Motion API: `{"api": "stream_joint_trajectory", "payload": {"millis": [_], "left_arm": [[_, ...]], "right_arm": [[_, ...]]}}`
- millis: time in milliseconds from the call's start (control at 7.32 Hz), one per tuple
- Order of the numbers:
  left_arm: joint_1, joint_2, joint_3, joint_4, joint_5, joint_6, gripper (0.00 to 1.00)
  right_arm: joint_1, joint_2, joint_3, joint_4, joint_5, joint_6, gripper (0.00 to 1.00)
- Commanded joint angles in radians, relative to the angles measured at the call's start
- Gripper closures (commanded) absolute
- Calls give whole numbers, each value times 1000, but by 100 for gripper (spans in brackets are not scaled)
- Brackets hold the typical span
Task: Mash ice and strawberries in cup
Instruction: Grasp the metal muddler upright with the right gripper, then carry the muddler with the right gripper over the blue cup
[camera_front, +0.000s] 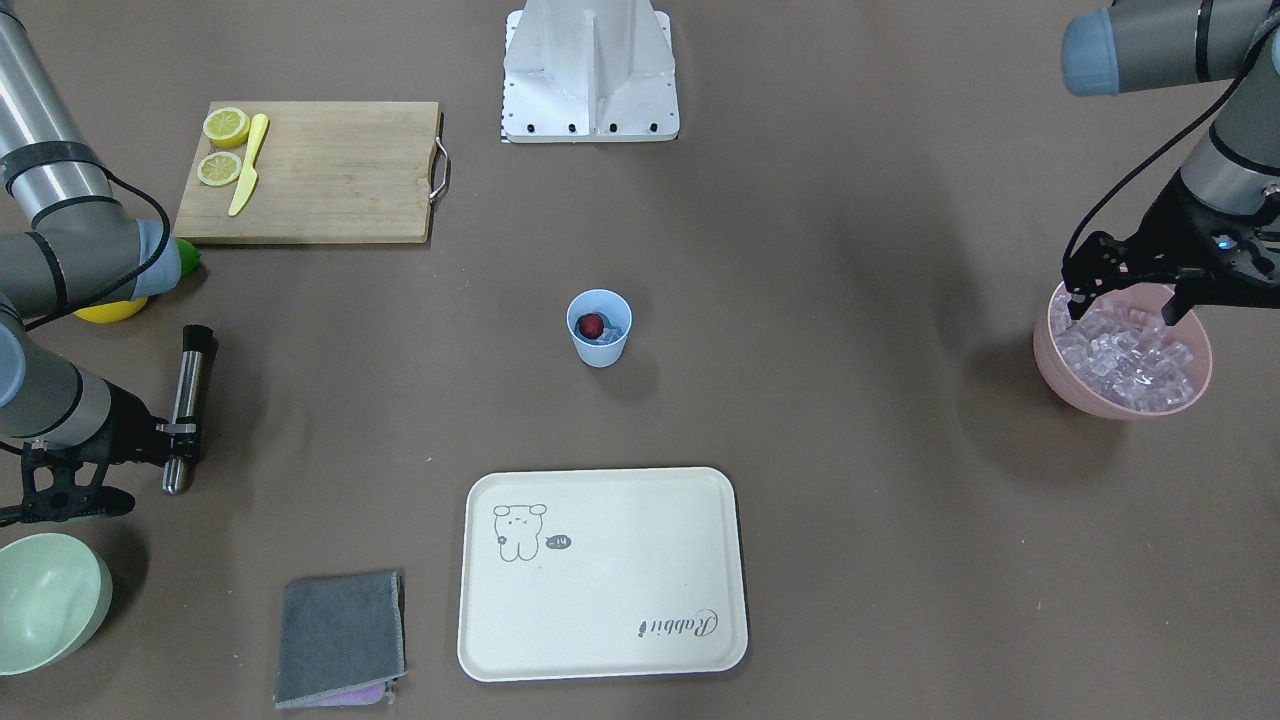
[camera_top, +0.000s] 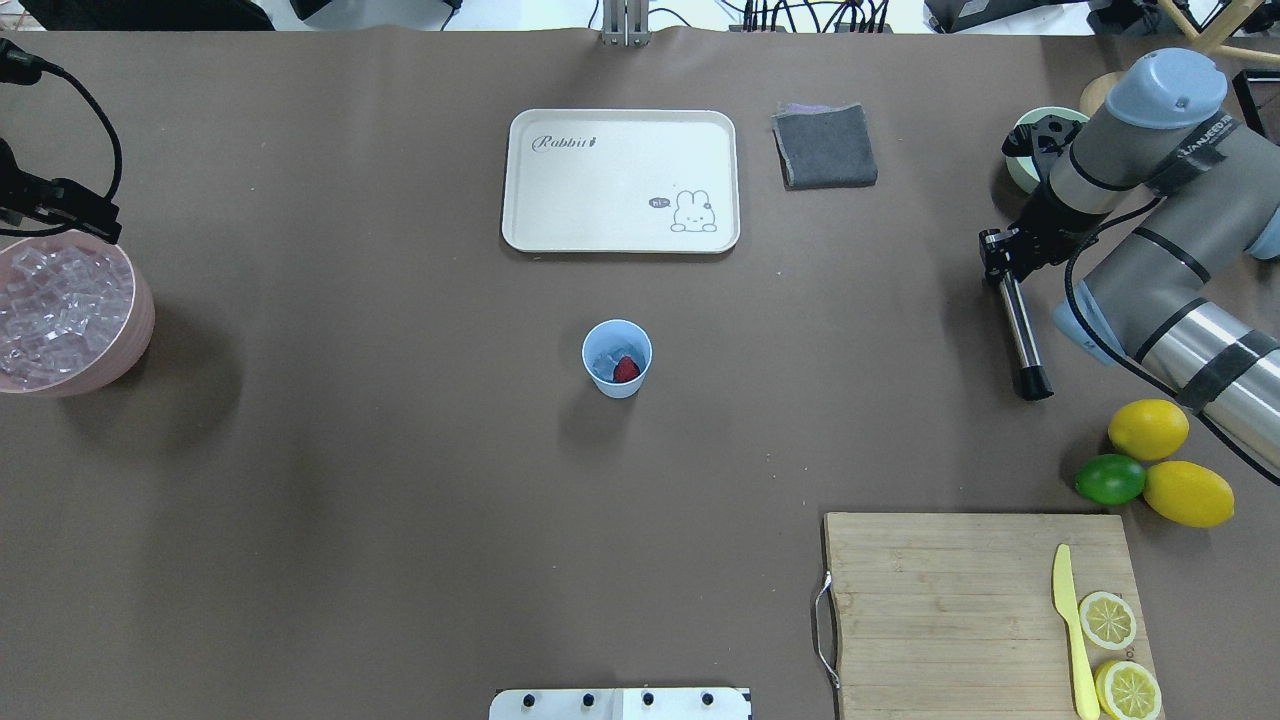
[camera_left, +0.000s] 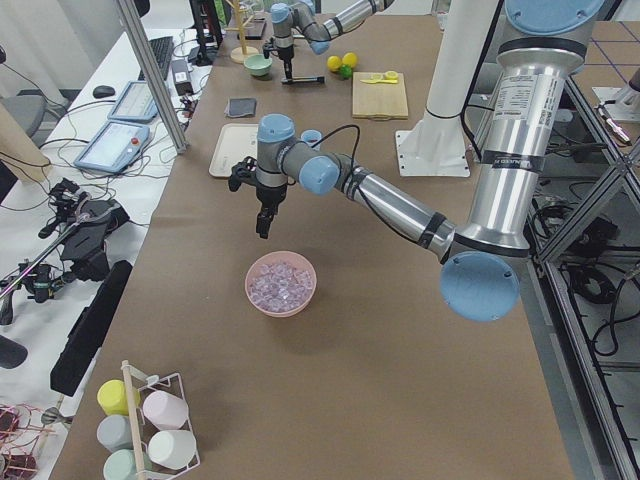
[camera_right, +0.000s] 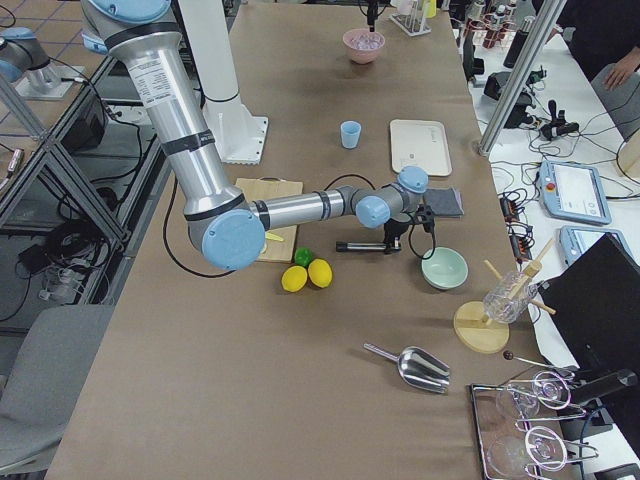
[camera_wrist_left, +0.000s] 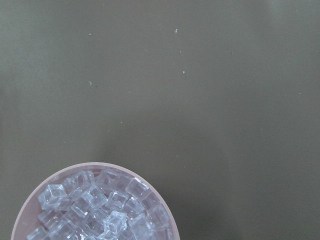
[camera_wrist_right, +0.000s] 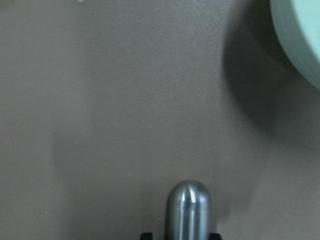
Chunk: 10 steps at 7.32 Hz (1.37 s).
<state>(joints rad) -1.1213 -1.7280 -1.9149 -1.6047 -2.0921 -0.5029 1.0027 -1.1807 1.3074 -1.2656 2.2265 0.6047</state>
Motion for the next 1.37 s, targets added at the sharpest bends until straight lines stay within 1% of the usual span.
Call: {"api": "stream_joint_trajectory", "payload": {"millis": [0, 410, 547, 683, 820, 956, 1093, 1230], "left_arm": [[0, 2, -1, 0, 3, 0, 3], [0, -2, -1, 0, 1, 0, 3], [0, -1, -6, 0, 1, -2, 3], [-3, 2, -10, 0, 0, -12, 3], [-3, 2, -15, 5, 0, -14, 3], [-6, 2, -13, 6, 0, -16, 3], [-11, 11, -13, 8, -2, -19, 3], [-11, 7, -12, 9, -2, -63, 3]], "right_arm": [[33, 9, 59, -9, 10, 0, 100], [34, 9, 332, 3, -63, 20, 100], [22, 10, 419, 8, -95, 33, 100], [-24, 22, 499, 9, -135, 30, 100], [-42, 92, 527, 9, -140, 35, 100], [-79, 131, 550, 9, -162, 35, 100], [-116, 159, 562, 9, -206, 32, 100], [-143, 179, 560, 55, -238, 27, 100]]}}
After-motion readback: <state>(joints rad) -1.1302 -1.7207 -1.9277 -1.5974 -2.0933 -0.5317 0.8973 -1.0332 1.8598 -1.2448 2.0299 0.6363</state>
